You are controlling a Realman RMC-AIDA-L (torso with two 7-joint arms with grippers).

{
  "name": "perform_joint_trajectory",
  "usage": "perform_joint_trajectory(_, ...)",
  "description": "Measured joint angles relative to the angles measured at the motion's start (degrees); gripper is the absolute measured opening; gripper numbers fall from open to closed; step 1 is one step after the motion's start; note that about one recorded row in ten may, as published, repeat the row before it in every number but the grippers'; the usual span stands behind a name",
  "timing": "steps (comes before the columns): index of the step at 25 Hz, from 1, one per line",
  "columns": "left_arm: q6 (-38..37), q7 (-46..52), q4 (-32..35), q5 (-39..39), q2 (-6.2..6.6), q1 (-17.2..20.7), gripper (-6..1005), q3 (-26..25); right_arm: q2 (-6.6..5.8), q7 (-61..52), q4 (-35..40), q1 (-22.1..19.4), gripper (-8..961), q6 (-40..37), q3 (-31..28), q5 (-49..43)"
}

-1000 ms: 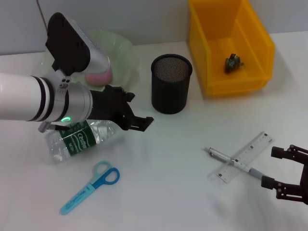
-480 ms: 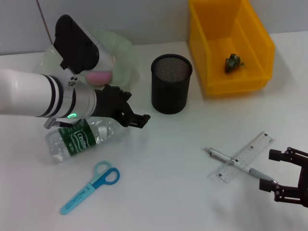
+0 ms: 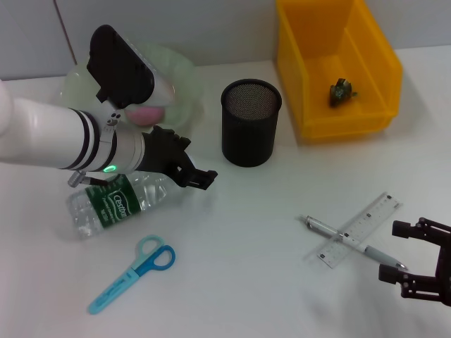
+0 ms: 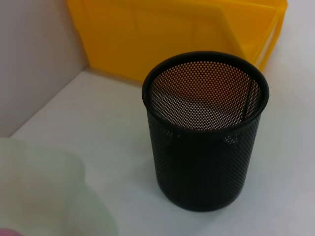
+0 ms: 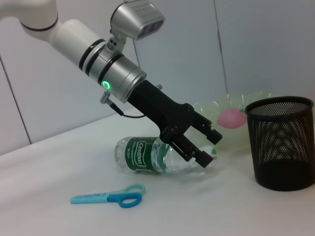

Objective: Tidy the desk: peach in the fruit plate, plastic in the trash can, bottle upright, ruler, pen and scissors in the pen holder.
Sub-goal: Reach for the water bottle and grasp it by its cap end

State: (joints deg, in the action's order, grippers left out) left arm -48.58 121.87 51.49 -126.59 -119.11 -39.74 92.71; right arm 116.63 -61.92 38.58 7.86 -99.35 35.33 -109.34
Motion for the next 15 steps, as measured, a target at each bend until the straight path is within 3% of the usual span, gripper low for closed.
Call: perform_joint_trajectory(15,0.07,0.93,-2.8,-2.87,0.02,-2.06,827,0.42,0.0,-0.24,0.0,0.9,848,0.16,0.36,0.0)
